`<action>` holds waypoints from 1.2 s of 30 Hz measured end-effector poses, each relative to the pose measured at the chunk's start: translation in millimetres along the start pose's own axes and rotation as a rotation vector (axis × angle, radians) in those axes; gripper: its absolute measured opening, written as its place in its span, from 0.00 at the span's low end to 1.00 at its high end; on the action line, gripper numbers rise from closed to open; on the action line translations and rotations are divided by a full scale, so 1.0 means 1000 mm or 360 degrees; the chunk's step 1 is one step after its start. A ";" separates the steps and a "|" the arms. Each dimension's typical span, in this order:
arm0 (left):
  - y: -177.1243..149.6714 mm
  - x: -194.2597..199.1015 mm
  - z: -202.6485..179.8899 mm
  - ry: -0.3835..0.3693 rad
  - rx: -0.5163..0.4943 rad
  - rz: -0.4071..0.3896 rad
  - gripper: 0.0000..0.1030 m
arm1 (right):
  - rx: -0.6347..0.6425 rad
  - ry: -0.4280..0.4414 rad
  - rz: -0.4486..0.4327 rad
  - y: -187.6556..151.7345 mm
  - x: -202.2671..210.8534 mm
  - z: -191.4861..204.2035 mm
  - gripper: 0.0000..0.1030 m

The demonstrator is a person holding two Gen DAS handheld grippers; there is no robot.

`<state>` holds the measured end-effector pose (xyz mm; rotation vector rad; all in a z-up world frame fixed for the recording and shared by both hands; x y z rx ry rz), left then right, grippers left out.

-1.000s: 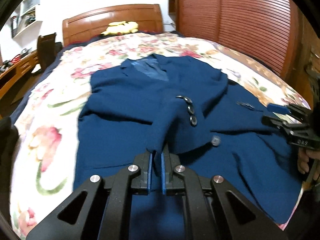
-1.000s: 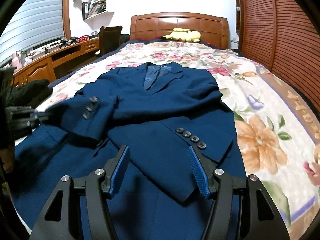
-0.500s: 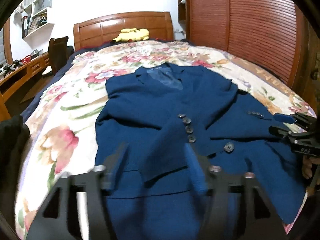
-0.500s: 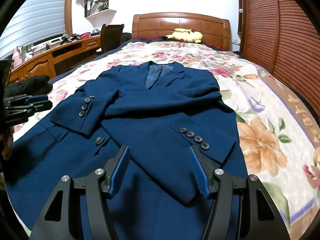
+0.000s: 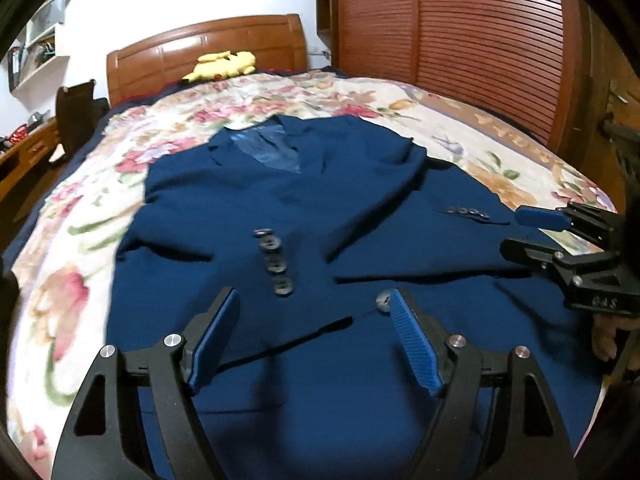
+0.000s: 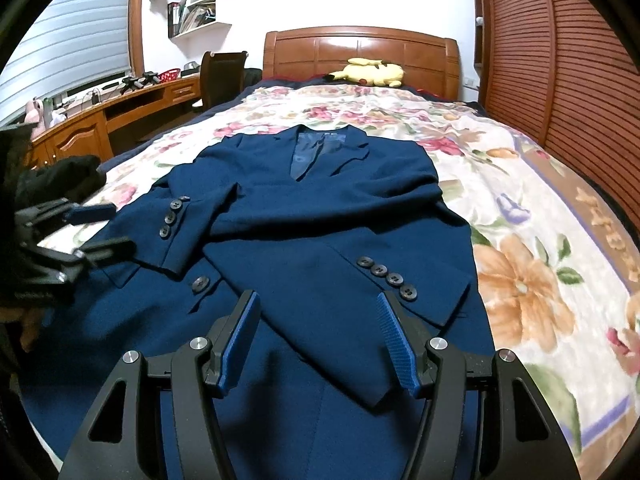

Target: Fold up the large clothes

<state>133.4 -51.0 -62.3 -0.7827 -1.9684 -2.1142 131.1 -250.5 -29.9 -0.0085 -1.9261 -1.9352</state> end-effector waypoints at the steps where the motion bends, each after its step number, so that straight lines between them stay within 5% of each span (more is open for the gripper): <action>1: -0.001 -0.003 -0.001 0.0003 0.0008 0.0015 0.69 | -0.0004 0.0011 0.0003 0.000 0.001 0.000 0.61; 7: -0.011 -0.032 0.001 -0.0011 0.0108 0.0166 0.55 | 0.0003 0.0004 0.0028 -0.002 0.004 -0.006 0.67; 12: -0.021 -0.045 -0.003 -0.0003 0.0100 0.0253 0.52 | -0.0013 -0.0025 0.0028 -0.002 0.009 -0.016 0.68; 15: -0.023 -0.046 -0.001 0.0072 0.0051 0.0259 0.26 | -0.0043 -0.0033 0.0027 -0.002 0.011 -0.021 0.68; 16: -0.024 -0.045 -0.001 0.0052 0.0059 0.0253 0.07 | -0.0049 -0.0034 0.0026 -0.002 0.012 -0.022 0.68; 29: -0.003 0.030 -0.007 -0.0066 -0.0032 -0.0036 0.04 | -0.0059 -0.0037 0.0024 -0.002 0.015 -0.026 0.68; 36: -0.015 0.058 -0.009 -0.0187 -0.0074 -0.0024 0.04 | -0.0040 -0.0048 0.0017 0.001 0.014 -0.025 0.68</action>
Point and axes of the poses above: each gripper's, at about its wrist camera, not at the fingertips, and x roughly against the way its jaws point, z to its left, y to its top, the point moved 6 cm from there along -x, roughly the way its jaws point, and after that the axes turned 13 degrees about -z, right-handed, at the moved point
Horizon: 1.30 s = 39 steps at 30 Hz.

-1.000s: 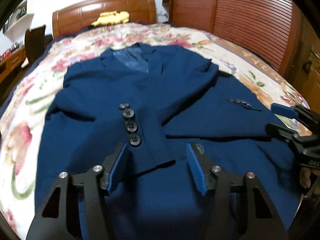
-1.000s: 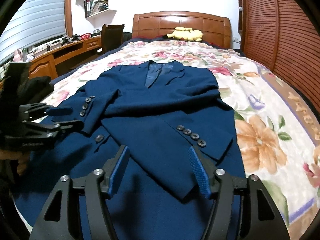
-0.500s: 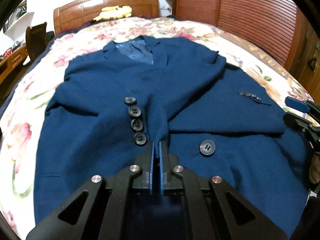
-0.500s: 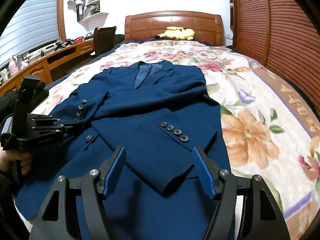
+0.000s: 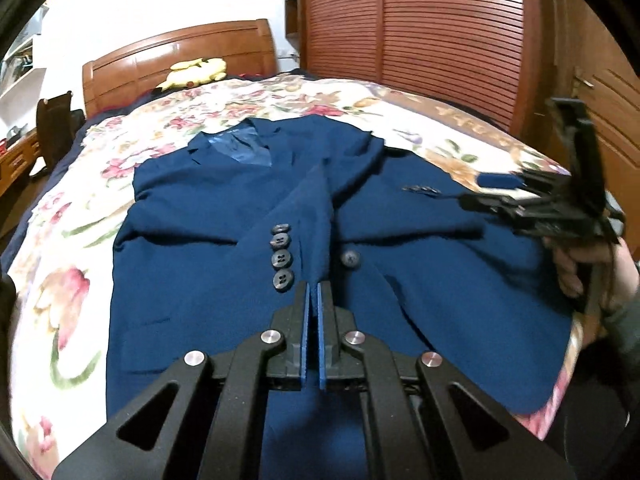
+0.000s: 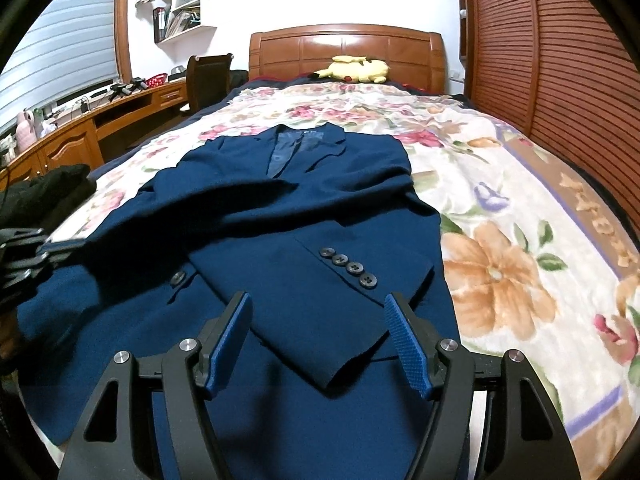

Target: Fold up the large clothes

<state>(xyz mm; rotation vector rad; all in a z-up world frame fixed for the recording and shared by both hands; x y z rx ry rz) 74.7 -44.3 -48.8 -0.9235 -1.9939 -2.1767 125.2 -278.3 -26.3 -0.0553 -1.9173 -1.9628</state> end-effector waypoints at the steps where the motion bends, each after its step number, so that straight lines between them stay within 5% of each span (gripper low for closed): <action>1: -0.002 0.003 0.000 -0.0013 -0.0005 0.0004 0.04 | 0.0004 -0.0001 -0.0002 0.000 0.000 0.001 0.68; 18: -0.001 0.044 0.009 -0.0026 -0.0018 -0.0094 0.04 | 0.0052 -0.0016 0.0006 0.002 -0.010 0.005 0.68; 21: 0.001 0.048 0.017 0.0009 0.0002 -0.0121 0.18 | 0.0049 -0.0016 0.0005 0.002 -0.010 0.005 0.68; 22: 0.002 0.048 0.020 0.0026 0.0010 -0.0132 0.31 | 0.0050 -0.0015 0.0005 0.002 -0.010 0.005 0.68; 27: 0.003 0.049 0.045 0.0139 0.0089 -0.0168 0.64 | 0.0059 -0.0015 0.0006 0.002 -0.010 0.004 0.68; 39: -0.032 0.012 0.091 0.0334 0.0203 0.0054 0.67 | 0.0070 -0.0013 0.0010 0.001 -0.010 0.004 0.68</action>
Point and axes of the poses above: each gripper's, at about its wrist camera, not at the fingertips, and x roughly against the way its jaws point, z to its left, y to its top, the point moved 6 cm from there along -x, roughly the way its jaws point, and after that the axes turned 13 degrees about -z, right-handed, at the moved point
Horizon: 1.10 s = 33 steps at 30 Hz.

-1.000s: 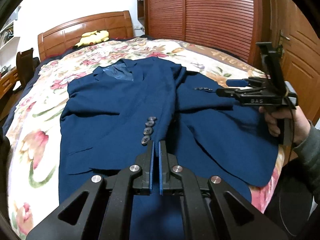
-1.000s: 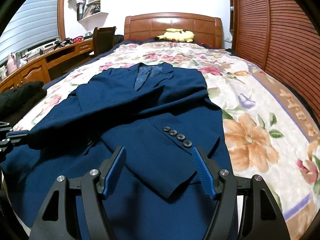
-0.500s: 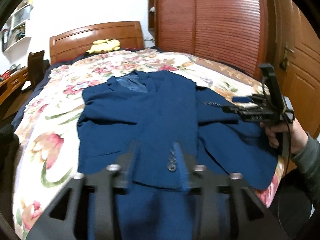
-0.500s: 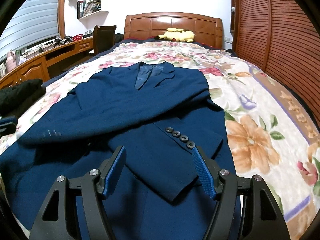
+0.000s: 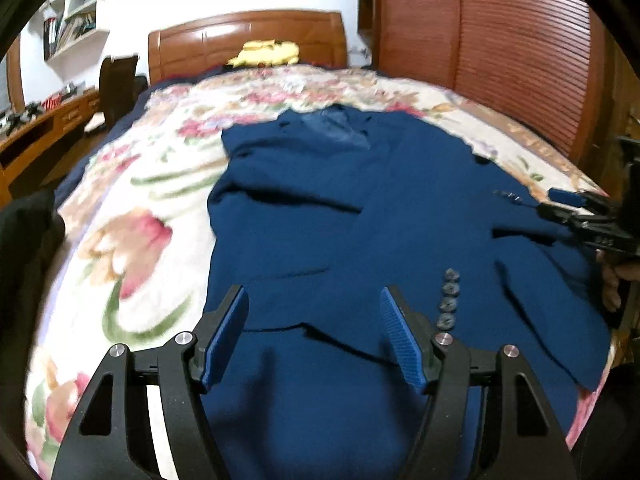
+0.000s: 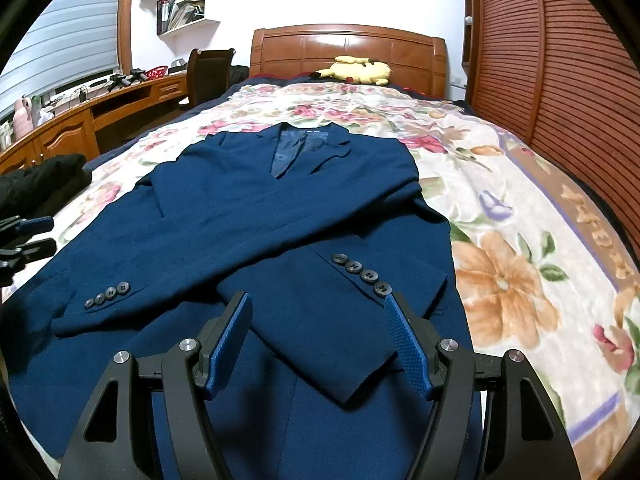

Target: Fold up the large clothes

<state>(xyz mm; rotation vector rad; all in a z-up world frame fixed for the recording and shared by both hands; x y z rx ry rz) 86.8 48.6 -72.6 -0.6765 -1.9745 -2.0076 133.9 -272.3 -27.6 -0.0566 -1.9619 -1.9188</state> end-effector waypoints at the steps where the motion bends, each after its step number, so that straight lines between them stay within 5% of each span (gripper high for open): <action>1: -0.003 -0.003 0.001 0.0002 0.0009 0.0024 0.67 | 0.0001 0.0001 0.0000 0.000 0.000 0.000 0.68; 4: -0.010 -0.012 0.001 -0.0003 0.0016 0.0088 0.66 | 0.0001 0.0000 -0.0001 0.000 0.000 0.000 0.68; 10: -0.023 -0.029 -0.003 -0.0055 0.0016 0.0222 0.34 | -0.0003 0.0004 0.0006 0.000 0.000 -0.001 0.68; 16: -0.020 -0.025 -0.009 -0.0091 0.0002 0.0193 0.06 | -0.0006 0.0007 0.0008 0.000 0.000 -0.002 0.68; 22: 0.007 -0.005 0.006 0.0053 0.0067 -0.0046 0.05 | -0.0009 0.0008 0.0008 -0.001 0.001 -0.003 0.68; 28: 0.010 -0.007 0.014 0.0101 0.0065 -0.0063 0.05 | -0.0007 0.0013 0.0010 -0.001 0.001 -0.003 0.68; 31: 0.011 -0.003 0.016 0.0142 0.0046 -0.0080 0.16 | -0.0006 0.0016 0.0011 -0.002 0.001 -0.003 0.68; 33: 0.012 0.002 0.018 0.0170 0.0028 -0.0109 0.36 | 0.0000 0.0017 0.0011 -0.002 0.001 -0.002 0.68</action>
Point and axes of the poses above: each gripper's, at about its wrist camera, not at the fingertips, and x roughly against the way its jaws point, z to its left, y to its top, the point moved 6 cm from there along -x, roughly the way its jaws point, and after that the axes turned 13 degrees about -z, right-handed, at the moved point
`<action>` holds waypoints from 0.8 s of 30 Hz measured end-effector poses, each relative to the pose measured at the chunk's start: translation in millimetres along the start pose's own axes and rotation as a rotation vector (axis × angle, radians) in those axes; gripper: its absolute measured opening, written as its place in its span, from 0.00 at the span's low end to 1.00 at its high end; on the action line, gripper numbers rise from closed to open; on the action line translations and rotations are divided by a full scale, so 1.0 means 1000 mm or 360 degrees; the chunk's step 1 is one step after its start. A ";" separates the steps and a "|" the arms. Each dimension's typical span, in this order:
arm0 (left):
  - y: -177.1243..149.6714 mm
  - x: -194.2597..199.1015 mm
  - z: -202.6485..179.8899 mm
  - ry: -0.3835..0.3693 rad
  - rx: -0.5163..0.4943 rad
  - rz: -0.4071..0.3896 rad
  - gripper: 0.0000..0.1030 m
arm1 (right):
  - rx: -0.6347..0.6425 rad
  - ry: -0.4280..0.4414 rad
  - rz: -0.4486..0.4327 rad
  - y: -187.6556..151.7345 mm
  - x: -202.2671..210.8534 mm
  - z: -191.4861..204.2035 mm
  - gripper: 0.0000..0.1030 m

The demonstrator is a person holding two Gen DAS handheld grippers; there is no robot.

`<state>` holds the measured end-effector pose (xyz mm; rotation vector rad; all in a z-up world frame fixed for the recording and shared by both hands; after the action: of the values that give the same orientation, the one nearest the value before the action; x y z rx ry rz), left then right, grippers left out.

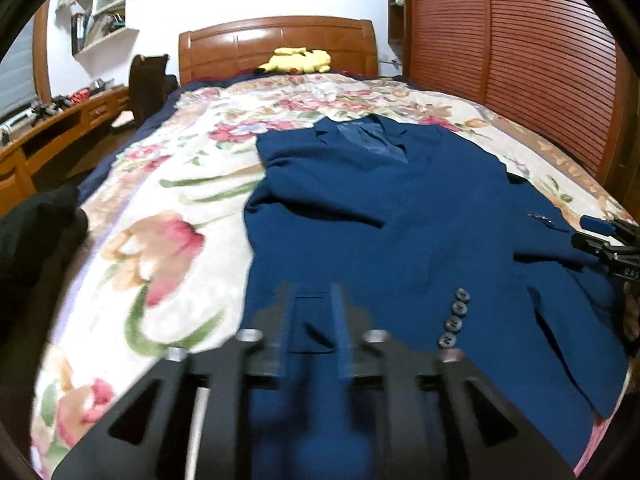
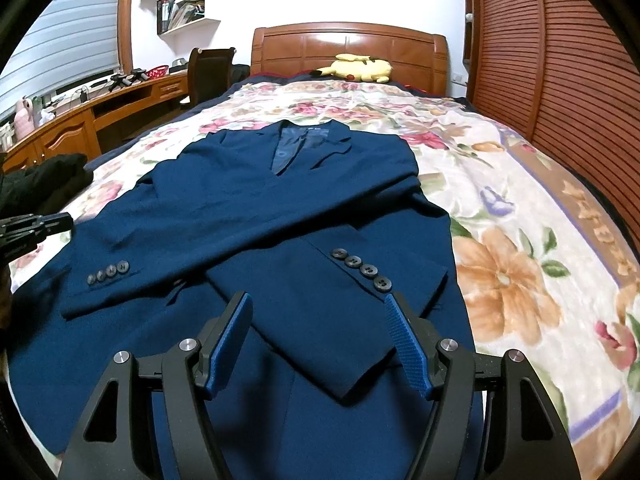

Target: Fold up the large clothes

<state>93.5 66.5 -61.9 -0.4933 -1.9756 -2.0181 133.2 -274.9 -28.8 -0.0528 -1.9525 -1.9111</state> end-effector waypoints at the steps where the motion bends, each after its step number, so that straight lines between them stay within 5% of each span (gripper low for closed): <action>1: 0.000 0.003 0.002 -0.0003 0.0002 -0.0014 0.47 | 0.0004 -0.0002 0.0001 0.000 0.000 0.001 0.68; 4: -0.002 0.012 0.005 -0.0030 0.0019 -0.0034 0.76 | 0.0019 -0.0006 -0.0004 0.000 0.001 0.002 0.68; 5: -0.003 0.015 0.005 -0.0028 0.0022 -0.0041 0.78 | 0.0023 -0.0006 -0.0006 0.000 0.002 0.002 0.68; 24: -0.041 0.084 0.017 0.0030 0.0082 -0.0081 0.78 | 0.0042 -0.0013 -0.0023 -0.016 0.038 0.004 0.68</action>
<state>1.0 88.1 -63.3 -0.4153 -2.0431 -1.9882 92.7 -281.3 -31.8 -0.0393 -1.9884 -1.8963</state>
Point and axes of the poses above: each gripper's, at about its wrist camera, not at the fingertips, and x roughly against the way its jaws point, z to its left, y to its top, the point moved 6 cm from there along -x, roughly the way its jaws point, and after that the axes turned 13 degrees about -z, right-handed, at the moved point
